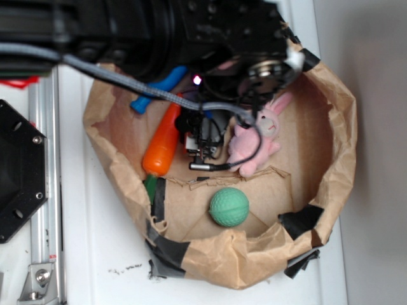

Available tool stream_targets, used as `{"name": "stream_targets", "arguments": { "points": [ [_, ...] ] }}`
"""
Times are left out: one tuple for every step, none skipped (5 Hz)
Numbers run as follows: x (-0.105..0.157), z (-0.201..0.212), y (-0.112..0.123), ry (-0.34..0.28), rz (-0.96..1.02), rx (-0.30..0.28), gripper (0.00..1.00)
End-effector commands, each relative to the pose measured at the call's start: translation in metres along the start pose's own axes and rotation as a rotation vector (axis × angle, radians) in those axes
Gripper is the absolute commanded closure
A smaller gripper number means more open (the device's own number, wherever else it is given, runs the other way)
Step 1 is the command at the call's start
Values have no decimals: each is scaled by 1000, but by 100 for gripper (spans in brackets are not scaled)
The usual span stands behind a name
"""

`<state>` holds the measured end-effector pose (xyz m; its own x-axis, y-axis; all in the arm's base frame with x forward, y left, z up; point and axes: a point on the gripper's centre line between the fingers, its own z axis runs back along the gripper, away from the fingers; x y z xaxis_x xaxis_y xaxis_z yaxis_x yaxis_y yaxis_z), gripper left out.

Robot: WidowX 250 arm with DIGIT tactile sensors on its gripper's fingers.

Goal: Grab the black box.

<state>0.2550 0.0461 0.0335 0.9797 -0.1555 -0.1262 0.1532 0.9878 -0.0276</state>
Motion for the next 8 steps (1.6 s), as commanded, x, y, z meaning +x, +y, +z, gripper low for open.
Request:
{"name": "stream_targets", "arguments": {
  "points": [
    [-33, 3, 3, -98, 35, 7, 0],
    [-37, -1, 5, -84, 68, 28, 0],
    [-33, -1, 4, -92, 97, -12, 0],
    [-27, 4, -2, -91, 111, -40, 0],
    [-23, 15, -6, -140, 132, -14, 0],
    [-19, 22, 1, -174, 128, -17, 0],
    [-14, 21, 1, -171, 137, -7, 0],
    [-8, 16, 5, -159, 146, 5, 0]
  ]
}}
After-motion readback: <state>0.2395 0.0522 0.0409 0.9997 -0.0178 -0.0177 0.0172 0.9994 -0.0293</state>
